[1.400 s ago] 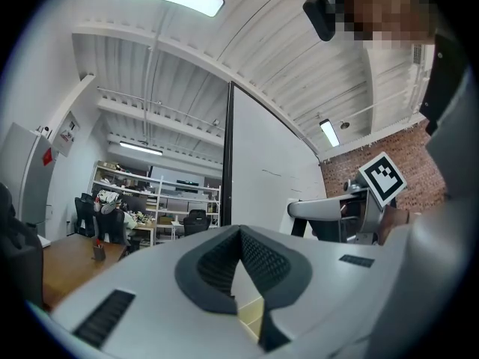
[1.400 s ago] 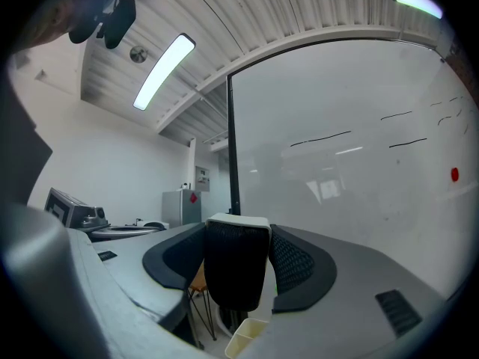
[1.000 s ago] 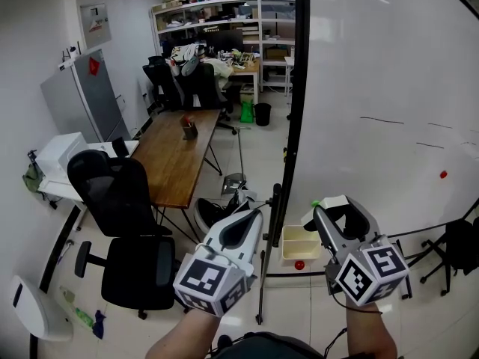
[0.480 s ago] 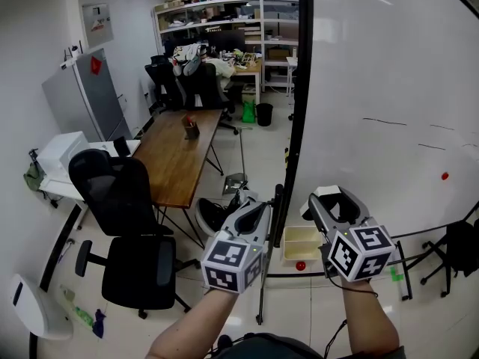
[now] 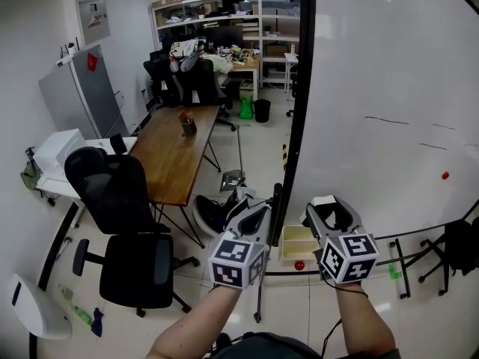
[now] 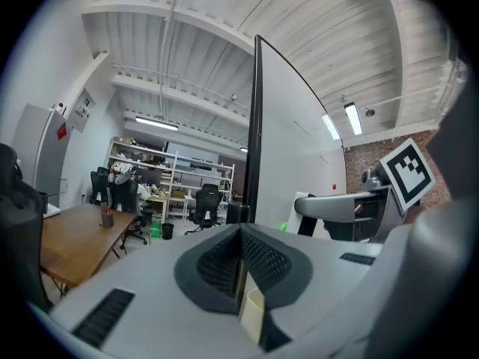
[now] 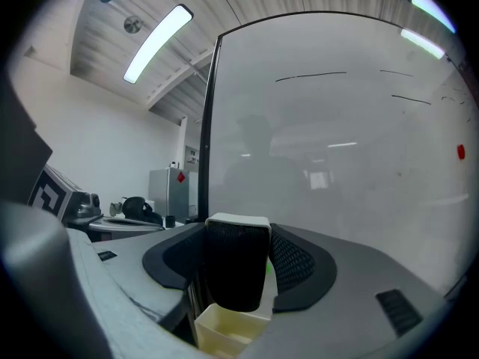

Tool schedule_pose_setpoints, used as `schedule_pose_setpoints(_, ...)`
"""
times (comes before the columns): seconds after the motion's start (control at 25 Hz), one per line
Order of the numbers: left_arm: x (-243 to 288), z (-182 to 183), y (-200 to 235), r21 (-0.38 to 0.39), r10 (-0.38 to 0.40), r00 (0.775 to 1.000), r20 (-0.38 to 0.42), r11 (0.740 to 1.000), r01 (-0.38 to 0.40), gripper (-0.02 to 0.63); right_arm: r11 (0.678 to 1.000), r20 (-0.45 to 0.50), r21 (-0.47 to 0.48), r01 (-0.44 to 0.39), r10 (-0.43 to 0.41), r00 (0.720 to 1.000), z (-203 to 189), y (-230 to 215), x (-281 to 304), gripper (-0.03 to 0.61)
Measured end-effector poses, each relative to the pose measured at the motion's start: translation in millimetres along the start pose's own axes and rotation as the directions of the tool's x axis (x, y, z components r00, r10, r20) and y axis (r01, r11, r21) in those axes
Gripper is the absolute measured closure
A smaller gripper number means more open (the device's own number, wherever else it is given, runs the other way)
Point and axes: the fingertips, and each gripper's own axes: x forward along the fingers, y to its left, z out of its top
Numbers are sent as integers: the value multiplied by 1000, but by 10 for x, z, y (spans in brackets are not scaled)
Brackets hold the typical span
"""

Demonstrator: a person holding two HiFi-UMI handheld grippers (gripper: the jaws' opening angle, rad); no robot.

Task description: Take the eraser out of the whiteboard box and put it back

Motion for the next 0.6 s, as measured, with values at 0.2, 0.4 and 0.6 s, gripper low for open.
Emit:
schedule_pose_setpoints(0.2, 73, -266, -7, -21, -17, 999, -32, 1000, 16, 586, 1000, -33, 27, 14, -13, 999, -357, -91, 53, 291)
schedule_pose_setpoints(0.4, 142, -476, -28, -37, -29, 998, -56, 999, 27, 586, 999, -44, 17, 41, -40, 998, -644, -205, 111, 291)
schedule_pose_setpoints(0.6, 216, -651, -20, -46, -33, 996, -82, 999, 29, 586, 999, -75, 20, 51, -49, 996, -897, -299, 189, 291)
